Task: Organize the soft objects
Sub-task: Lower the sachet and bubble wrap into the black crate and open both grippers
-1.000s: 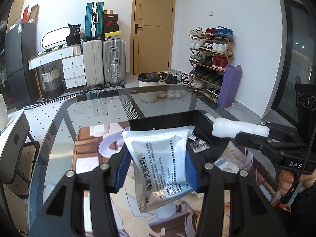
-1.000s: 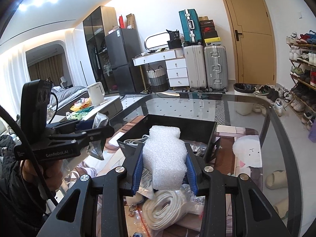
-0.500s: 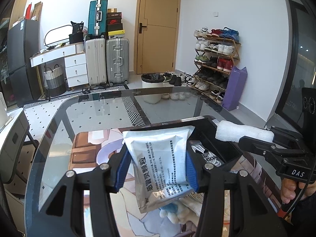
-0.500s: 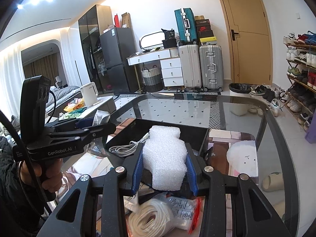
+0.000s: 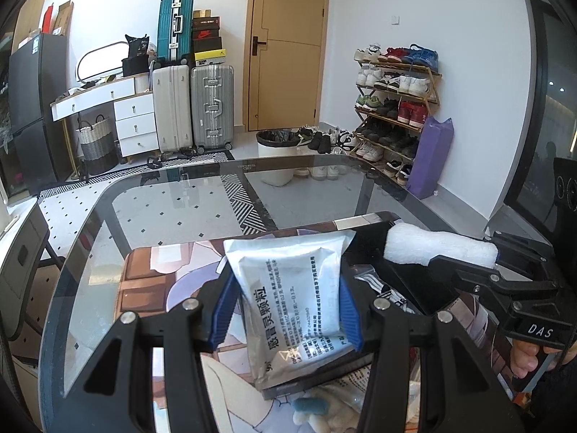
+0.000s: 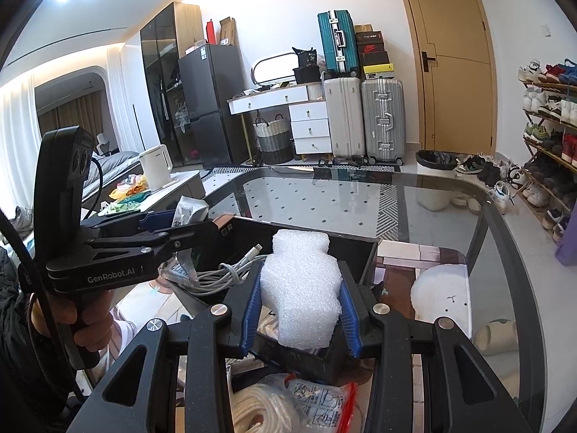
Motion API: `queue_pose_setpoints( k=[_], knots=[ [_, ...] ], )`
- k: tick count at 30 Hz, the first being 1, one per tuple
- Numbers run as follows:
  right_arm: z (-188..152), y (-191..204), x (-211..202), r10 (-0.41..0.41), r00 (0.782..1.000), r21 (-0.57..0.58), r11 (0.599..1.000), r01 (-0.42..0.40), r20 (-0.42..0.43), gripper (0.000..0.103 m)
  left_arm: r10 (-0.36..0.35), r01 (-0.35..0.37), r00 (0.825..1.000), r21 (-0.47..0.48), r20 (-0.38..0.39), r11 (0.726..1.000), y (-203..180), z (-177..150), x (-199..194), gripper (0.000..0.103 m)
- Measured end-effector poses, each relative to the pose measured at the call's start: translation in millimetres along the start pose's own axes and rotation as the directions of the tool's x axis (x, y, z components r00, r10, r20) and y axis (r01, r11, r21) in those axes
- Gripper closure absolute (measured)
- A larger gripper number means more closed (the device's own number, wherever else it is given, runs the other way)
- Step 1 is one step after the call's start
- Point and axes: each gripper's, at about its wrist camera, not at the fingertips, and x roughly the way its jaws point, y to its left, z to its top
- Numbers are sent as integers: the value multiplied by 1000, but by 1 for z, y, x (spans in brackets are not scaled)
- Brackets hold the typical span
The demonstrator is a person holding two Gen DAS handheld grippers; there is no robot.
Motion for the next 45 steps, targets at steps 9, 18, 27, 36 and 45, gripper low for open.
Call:
queue_pose_setpoints(
  k=[9, 18, 27, 36, 45],
  knots=[
    [1, -2, 22, -14, 999, -16, 1000, 14, -30, 64, 16, -16, 1000, 23, -15, 1000, -4, 3, 16, 53],
    [2, -5, 38, -19, 998, -19, 1000, 18, -67, 64, 5, -4, 999, 32, -40, 999, -7, 5, 32, 53],
    [3, -5, 49, -39, 995, -26, 999, 37, -89, 62, -2, 5, 998, 49, -70, 999, -9, 8, 43, 51],
    [-6, -8, 22, -71, 995, -35, 997, 68, -73, 34, -15, 19, 996, 48, -83, 999, -8, 3, 30, 27],
    [-23, -13, -11, -87, 994, -12, 996, 87, -72, 2, 14, -12, 999, 45, -51, 999, -10, -11, 5, 0]
  ],
)
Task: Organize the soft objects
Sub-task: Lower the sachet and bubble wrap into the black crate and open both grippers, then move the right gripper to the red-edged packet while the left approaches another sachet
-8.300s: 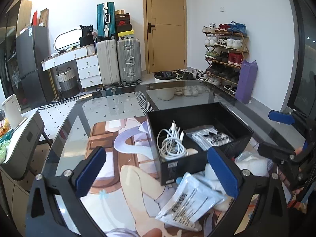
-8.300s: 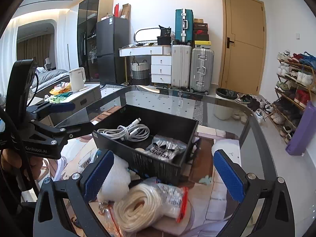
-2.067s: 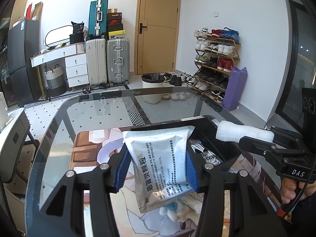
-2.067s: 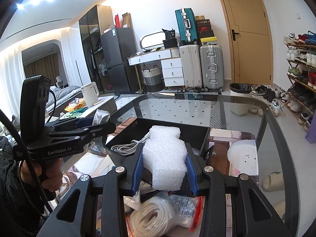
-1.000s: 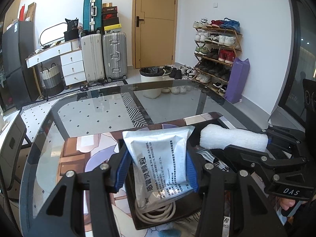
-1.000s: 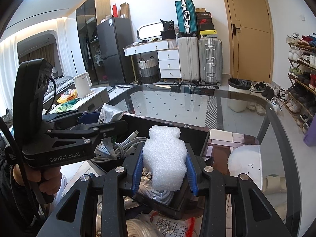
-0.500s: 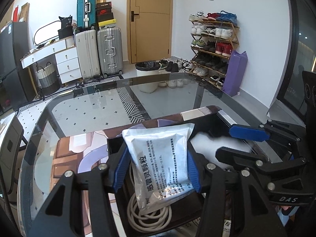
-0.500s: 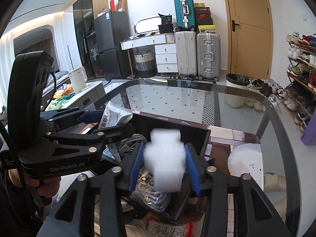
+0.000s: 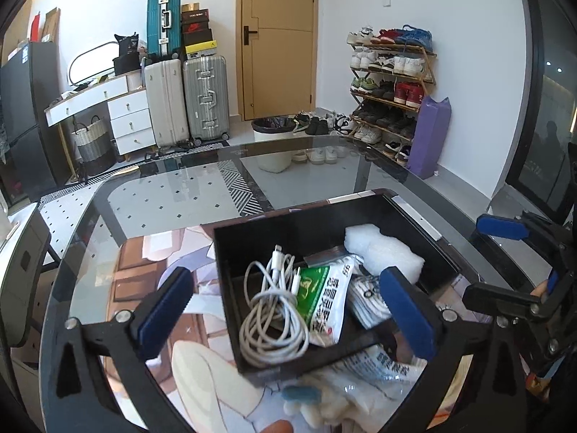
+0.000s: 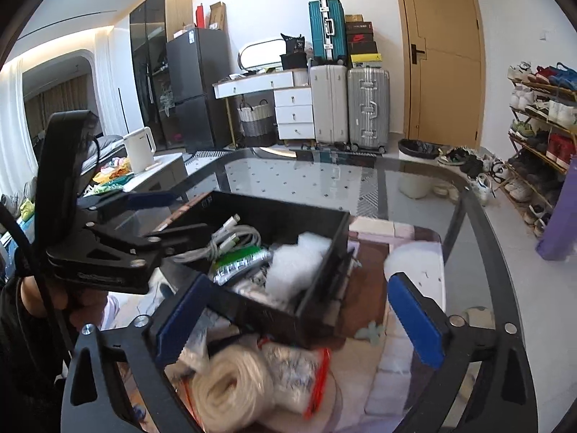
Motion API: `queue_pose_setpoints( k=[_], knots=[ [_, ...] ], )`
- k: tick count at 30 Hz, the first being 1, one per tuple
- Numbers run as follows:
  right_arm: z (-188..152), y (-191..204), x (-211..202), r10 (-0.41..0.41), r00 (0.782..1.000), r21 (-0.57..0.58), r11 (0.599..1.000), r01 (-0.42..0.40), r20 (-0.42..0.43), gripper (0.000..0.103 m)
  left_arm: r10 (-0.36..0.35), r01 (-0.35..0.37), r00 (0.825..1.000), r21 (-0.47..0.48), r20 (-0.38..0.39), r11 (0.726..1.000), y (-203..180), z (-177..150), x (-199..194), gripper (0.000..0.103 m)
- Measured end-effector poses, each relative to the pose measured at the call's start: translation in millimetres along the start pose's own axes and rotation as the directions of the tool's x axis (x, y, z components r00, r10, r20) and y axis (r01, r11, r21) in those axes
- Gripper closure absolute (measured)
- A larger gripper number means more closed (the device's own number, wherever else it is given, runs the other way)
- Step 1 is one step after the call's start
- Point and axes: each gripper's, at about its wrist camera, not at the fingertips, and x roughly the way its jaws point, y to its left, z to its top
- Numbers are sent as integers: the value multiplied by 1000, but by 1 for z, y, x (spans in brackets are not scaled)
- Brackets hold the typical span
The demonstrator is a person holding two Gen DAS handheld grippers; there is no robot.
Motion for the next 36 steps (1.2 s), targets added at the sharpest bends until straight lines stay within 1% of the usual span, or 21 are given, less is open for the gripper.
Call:
queue_pose_setpoints(
  k=[4, 6, 12, 18, 22, 27, 30, 36],
  knots=[
    [-9, -2, -6, -2, 1000, 12, 1000, 2, -8, 1, 5, -5, 1000, -29, -11, 1000, 3, -11, -8, 0],
    [-12, 0, -8, 4, 1000, 9, 1000, -3, -20, 1, 2, -2, 1000, -28, -9, 1000, 3, -16, -13, 0],
    [-21, 13, -11, 1, 999, -42, 999, -3, -49, 1, 17, -17, 1000, -31, 2, 999, 5, -34, -31, 0],
    [-27, 19, -13, -9, 997, -57, 998, 5, -72, 1, 27, -28, 1000, -38, -7, 999, 8, -47, -39, 0],
    [-32, 24, -10, -14, 995, -84, 996, 5, -102, 1, 24, -25, 1000, -50, -13, 998, 10, -50, -42, 0],
    [-37, 26, -9, -14, 992, -118, 993, -1, -127, 1, 28, -28, 999, -34, -18, 999, 7, -51, -42, 0],
    [-38, 18, -10, -30, 990, -120, 993, 14, -135, 1, 20, -21, 999, -29, -29, 999, 7, -53, -39, 0],
    [-38, 4, -14, -58, 988, -105, 994, 44, -142, 1, 11, -11, 999, 10, -40, 1000, 0, -54, -38, 0]
  ],
)
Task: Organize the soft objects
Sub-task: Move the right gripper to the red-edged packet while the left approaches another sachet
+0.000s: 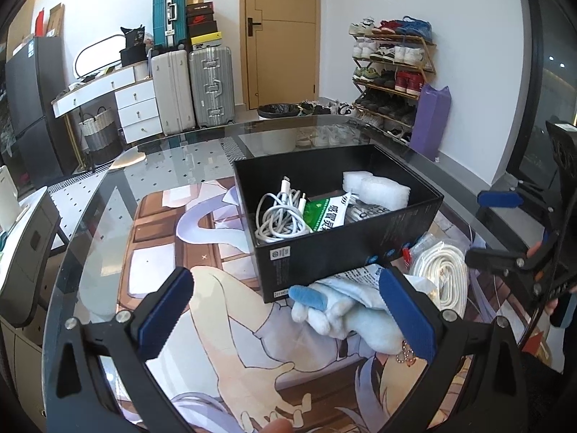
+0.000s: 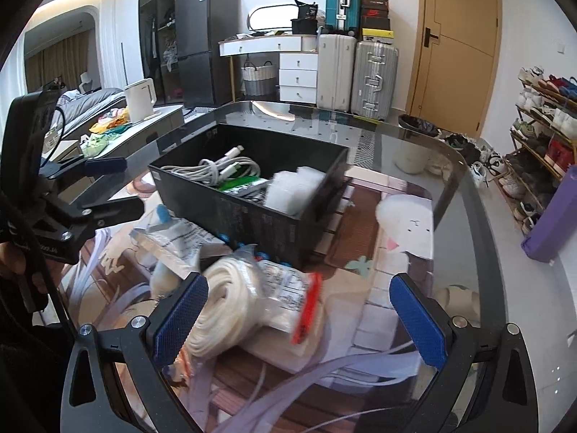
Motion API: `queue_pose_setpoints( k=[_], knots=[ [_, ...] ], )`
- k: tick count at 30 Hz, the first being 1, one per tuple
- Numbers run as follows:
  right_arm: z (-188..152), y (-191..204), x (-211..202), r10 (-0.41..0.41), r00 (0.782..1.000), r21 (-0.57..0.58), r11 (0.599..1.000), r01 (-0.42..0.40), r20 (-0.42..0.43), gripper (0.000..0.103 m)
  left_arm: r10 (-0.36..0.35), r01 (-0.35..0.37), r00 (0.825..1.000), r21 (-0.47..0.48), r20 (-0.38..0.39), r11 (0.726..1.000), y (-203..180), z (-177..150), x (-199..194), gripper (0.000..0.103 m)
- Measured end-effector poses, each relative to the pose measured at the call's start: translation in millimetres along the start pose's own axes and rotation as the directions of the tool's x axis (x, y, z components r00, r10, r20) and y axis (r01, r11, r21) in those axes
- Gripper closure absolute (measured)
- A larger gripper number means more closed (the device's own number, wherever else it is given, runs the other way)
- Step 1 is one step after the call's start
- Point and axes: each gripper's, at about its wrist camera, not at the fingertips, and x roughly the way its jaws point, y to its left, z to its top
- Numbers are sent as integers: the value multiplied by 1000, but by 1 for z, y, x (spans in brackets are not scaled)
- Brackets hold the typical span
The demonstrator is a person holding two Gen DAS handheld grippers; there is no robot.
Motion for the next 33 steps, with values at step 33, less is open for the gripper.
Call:
queue_pose_setpoints(
  k=[33],
  knots=[
    [-16, -19, 28, 31, 995, 29, 999, -28, -97, 1, -117, 142, 979, 152, -166, 978, -9, -19, 10, 0]
  ],
)
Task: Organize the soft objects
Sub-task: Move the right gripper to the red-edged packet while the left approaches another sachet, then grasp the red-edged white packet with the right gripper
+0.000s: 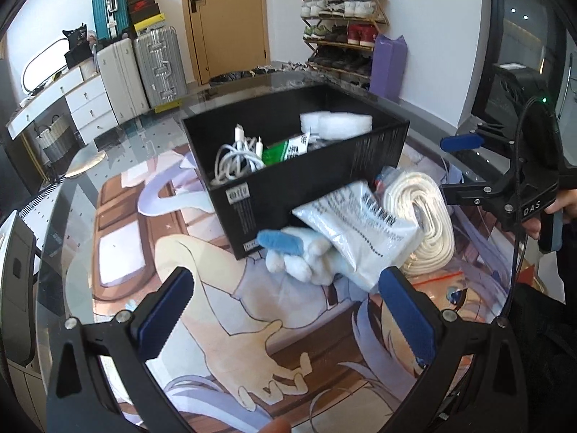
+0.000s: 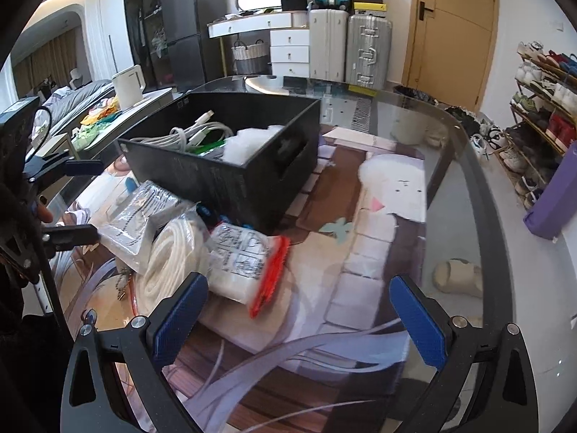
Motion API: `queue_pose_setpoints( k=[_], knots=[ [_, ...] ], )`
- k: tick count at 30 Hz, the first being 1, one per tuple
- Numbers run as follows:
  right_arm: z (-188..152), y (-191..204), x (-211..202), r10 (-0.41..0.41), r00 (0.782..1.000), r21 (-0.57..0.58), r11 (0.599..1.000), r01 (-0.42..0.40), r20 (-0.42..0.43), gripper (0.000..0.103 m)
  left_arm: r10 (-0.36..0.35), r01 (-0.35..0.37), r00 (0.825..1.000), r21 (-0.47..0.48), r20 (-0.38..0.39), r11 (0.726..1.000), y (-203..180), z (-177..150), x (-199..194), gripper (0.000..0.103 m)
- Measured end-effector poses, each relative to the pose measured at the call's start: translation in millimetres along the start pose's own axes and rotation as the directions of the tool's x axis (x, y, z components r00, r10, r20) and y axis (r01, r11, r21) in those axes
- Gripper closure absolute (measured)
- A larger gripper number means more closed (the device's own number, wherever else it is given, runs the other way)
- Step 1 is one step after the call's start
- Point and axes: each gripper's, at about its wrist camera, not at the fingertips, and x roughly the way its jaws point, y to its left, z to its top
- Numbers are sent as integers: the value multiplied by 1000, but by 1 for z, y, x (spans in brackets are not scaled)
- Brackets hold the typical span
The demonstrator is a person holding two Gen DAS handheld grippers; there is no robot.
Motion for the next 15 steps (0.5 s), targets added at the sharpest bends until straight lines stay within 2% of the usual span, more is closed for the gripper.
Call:
queue_pose_setpoints(
  k=[11, 15],
  knots=[
    [4, 20, 18, 57, 998, -1, 998, -57, -23, 1, -23, 23, 999, -3, -23, 1000, -1, -4, 7, 0],
    [4, 21, 26, 47, 998, 4, 999, -47, -38, 1, -28, 28, 999, -12, -20, 1000, 2, -4, 6, 0]
  ],
)
